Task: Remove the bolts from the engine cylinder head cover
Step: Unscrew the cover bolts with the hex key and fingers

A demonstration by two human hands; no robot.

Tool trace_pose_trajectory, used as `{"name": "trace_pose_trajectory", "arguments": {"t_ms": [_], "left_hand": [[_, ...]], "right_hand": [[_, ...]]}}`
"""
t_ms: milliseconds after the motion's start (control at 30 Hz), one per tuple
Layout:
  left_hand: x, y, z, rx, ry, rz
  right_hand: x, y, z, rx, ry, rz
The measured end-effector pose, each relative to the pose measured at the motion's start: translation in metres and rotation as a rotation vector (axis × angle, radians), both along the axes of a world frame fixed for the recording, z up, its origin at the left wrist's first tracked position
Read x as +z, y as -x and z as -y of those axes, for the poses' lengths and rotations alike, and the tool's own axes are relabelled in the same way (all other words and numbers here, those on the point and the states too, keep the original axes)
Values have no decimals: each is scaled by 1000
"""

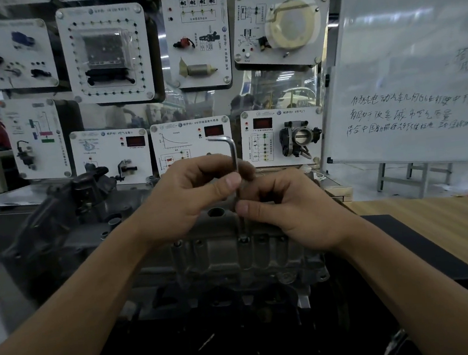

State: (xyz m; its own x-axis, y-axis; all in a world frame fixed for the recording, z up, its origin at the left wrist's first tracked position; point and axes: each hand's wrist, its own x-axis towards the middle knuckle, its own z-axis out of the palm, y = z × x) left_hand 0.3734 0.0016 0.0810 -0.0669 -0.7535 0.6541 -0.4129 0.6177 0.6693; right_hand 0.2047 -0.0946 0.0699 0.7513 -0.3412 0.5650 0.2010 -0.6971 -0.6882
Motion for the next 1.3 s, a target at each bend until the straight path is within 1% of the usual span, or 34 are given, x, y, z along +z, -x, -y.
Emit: {"name": "trace_pose_trajectory", "arguments": {"t_ms": [100,133,300,433,567,700,767,967,1100,1200,1300], "left_hand": [[0,0,0,32,7,95],[0,1,1,50,14,99],[-1,6,4,91,53,-1],[1,8,5,124,67,11],[2,5,3,122,18,48],[2,2,-1,25,-38,73],[3,2,0,37,-30,108],[4,2,4,41,-25,33],[4,4,4,72,2,4],[2,9,4,66,40,-66],[2,9,5,87,35,-51]], "right_hand": [[-1,0,1,43,-34,-26],[-1,0,1,49,-44,-17],[-4,-3,3,-10,-38,85],[-4,-4,4,-33,-16,92],[-3,-2,3,-4,13,46],[-2,0,3,45,-9,-30],[-1,0,3,53,-21,-19],[-4,-5,7,-13,-59,120],[-5,-6,9,6,-36,130],[-5,-5,7,15,-21,130],[-5,-3,5,16,13,130]]}}
